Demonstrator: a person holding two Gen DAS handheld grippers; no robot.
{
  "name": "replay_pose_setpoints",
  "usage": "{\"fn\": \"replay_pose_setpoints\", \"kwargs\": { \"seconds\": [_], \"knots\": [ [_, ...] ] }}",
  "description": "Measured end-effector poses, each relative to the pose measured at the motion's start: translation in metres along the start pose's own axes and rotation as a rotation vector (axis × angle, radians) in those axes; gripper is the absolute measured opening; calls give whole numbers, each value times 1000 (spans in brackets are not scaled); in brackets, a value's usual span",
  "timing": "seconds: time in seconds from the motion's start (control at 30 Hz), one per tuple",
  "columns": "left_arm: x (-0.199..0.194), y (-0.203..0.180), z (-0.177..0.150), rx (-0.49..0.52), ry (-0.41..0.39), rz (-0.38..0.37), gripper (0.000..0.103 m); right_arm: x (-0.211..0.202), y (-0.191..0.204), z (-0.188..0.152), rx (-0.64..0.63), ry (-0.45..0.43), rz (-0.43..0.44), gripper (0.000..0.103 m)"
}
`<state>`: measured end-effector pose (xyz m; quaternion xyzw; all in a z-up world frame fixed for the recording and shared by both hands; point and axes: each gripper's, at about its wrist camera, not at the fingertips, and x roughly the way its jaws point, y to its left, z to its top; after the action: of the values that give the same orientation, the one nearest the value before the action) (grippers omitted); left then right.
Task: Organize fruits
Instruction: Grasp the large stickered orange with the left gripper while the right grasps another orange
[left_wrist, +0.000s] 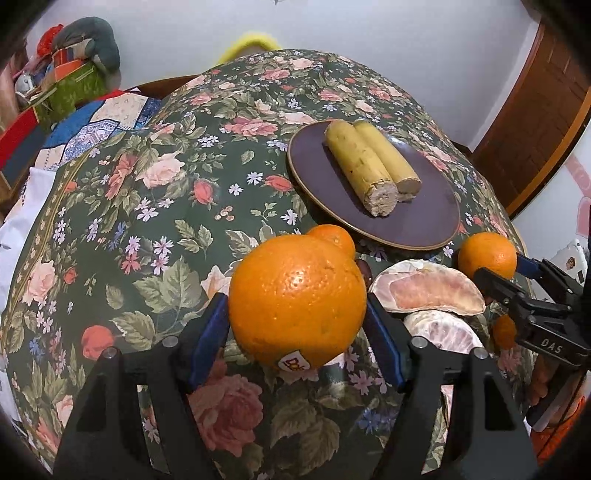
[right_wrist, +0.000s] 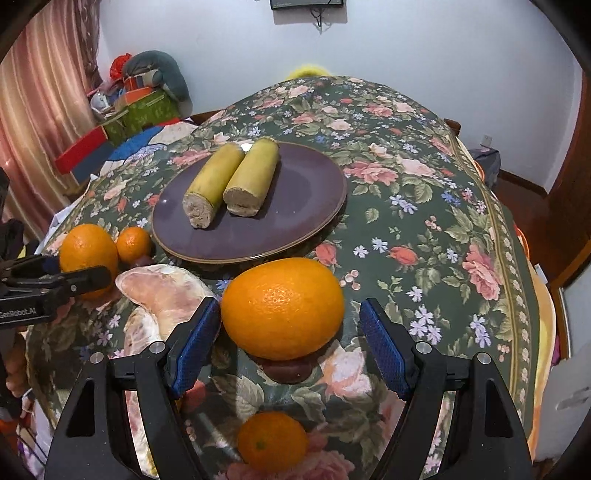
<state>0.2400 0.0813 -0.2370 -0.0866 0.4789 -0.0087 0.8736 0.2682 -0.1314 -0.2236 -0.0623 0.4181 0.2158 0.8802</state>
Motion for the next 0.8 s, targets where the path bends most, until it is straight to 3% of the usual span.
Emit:
{"fn": "replay_pose_setpoints", "kwargs": {
  "seconds": [0.13, 0.27, 0.57, 0.8],
  "knots": [
    [1, 0, 0, -2, -6, -3, 68, 2, -4, 2, 13, 4, 23, 73],
    [1, 0, 0, -3, -11, -3, 68, 3, -3, 3, 9, 9, 53, 63],
    [-8, -1, 3, -9, -16, 2, 67, -2, 1, 3, -3, -9, 34, 62],
    [-28, -6, 12, -6, -67, -8, 67, -17, 0, 8, 5, -52, 37, 62]
  ]
}}
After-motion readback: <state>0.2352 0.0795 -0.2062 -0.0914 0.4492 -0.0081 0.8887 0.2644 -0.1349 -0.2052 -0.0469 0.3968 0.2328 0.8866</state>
